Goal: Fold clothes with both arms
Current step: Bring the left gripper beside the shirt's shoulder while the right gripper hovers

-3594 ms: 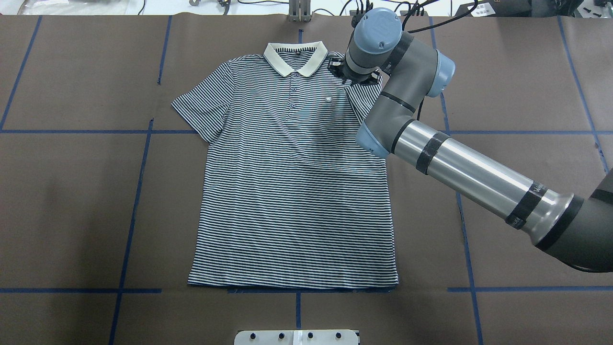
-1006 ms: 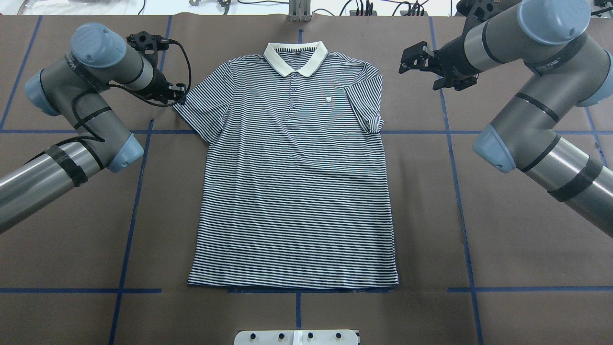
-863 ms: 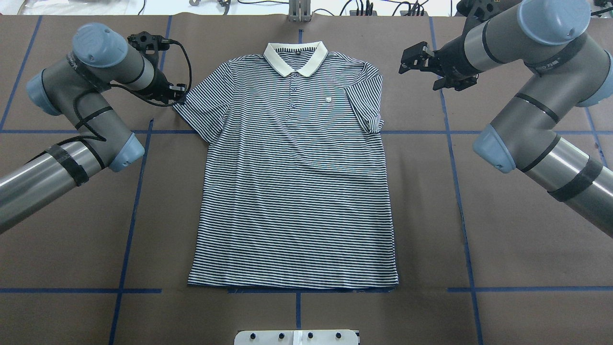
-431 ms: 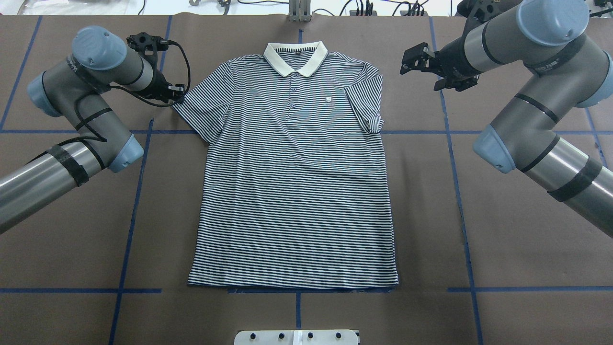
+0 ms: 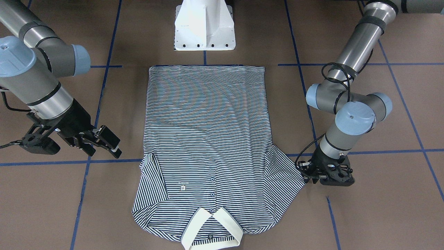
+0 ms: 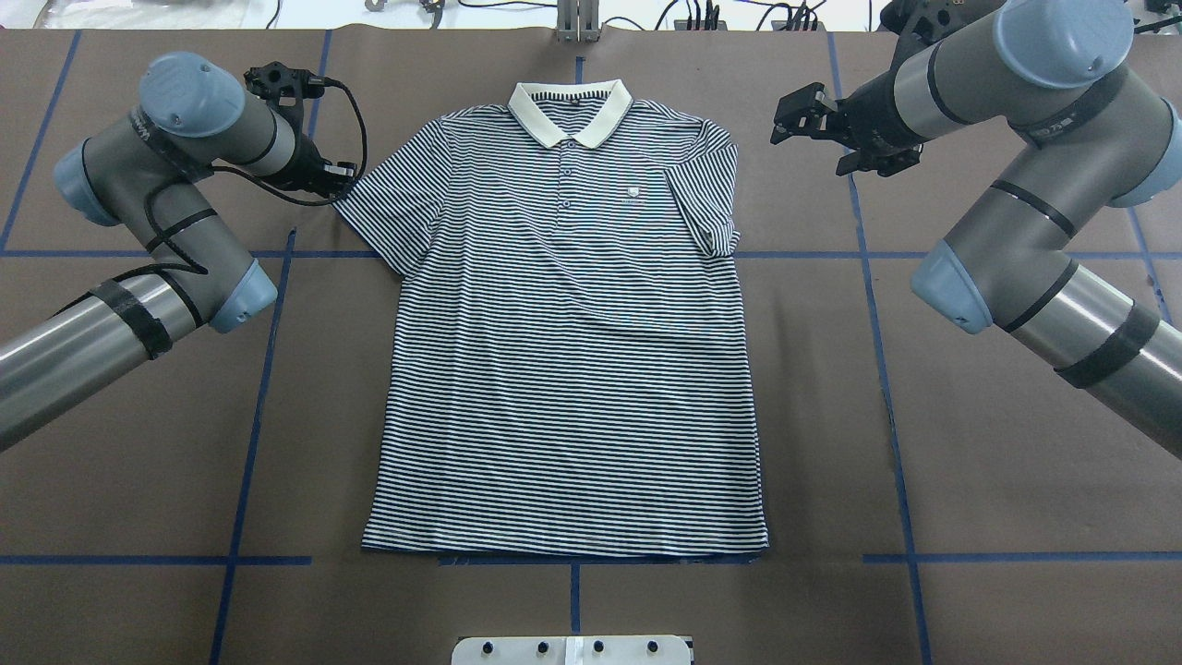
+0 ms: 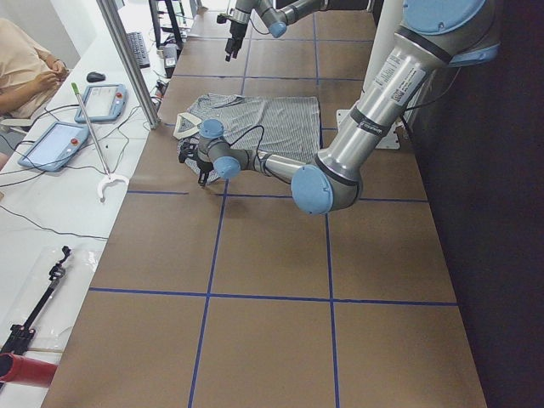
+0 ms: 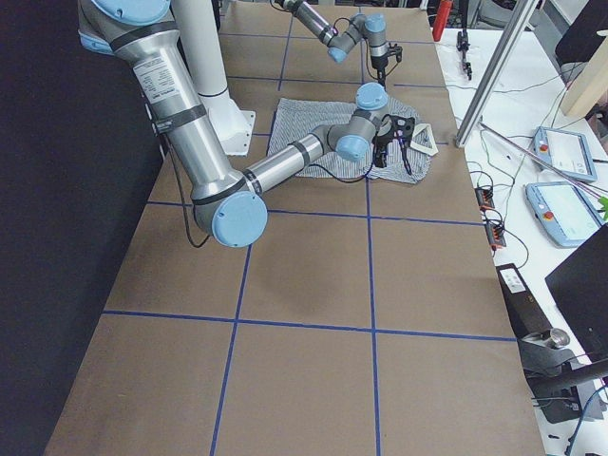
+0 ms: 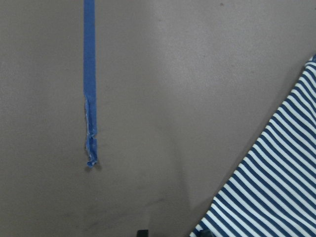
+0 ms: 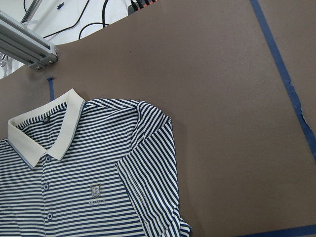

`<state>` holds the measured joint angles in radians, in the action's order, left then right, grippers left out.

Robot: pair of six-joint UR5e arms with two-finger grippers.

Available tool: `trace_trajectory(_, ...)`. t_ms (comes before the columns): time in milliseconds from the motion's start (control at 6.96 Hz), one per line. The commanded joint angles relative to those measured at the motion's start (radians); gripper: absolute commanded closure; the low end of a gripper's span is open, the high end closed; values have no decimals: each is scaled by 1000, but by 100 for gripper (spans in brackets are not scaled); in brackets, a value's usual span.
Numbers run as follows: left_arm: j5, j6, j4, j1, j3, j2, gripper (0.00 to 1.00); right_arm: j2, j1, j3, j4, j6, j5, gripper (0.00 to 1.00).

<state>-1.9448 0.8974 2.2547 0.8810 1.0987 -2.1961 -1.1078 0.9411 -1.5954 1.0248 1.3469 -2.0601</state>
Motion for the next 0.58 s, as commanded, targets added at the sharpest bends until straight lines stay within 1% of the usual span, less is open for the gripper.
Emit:
trace_trajectory(0,0,-26,0,1,6,-7,100,0,1,2,1,0,0,0)
trace_trajectory(144,-3,-26,-1,1,18,-16,100,0,-1,3,3,0,0,0)
trace_trajectory(288,-8,-23,-16,1,68,-19,100,0,-2,5,3,-2,2,0)
trace_trajectory(431,-3,-20,-15,1,75,-16,100,2,-2,12,-2,-3,2,0)
